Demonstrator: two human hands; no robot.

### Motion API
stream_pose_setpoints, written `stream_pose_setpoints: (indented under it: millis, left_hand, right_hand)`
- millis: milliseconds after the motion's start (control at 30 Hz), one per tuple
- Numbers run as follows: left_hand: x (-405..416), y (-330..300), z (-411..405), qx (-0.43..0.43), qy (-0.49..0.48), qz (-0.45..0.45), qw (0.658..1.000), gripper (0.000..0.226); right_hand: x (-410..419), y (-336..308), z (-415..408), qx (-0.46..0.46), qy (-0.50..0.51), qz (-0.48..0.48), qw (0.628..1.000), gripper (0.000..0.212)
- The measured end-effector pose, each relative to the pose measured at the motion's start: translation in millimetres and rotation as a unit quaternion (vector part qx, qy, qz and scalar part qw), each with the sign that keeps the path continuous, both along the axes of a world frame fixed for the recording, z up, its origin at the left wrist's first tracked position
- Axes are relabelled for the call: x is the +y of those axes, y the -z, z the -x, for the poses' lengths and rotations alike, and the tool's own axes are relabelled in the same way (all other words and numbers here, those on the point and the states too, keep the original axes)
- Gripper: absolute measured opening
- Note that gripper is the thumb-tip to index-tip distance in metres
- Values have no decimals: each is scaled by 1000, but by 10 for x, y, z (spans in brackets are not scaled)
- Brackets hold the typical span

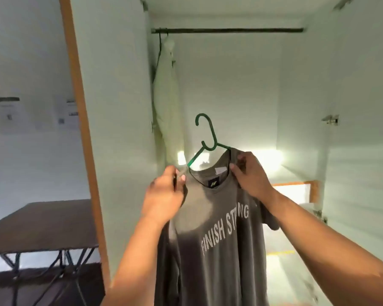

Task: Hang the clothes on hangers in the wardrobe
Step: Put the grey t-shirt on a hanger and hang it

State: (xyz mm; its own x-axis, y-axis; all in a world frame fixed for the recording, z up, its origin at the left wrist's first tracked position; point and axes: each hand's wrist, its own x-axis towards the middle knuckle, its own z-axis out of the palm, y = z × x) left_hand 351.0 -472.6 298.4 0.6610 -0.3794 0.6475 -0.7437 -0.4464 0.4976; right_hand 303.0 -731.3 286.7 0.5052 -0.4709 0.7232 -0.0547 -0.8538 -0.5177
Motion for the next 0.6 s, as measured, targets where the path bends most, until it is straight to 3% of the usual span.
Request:
stream_pose_setpoints:
  millis: [167,333,467,600]
  left_hand:
    - [-934,-436,-411,20,-29,-10,999,17]
    - [-1782,-844,-970,3,-70,12,997,19]
    - [-2291,-1120,-1450,-46,-71,32,996,22]
    - [-2666,-1306,-2100,-29,-72,57,995,23]
  right_hand:
    - [-575,-263,-556,-16,41,0,999,41]
    - [-853,-471,-1283,-110,-89,-96,985,33]
    - [-1135,-620,-1789,-125,-171,-55,976,55]
    - [-1582,-816,-2335,-172,-221,34,959,81]
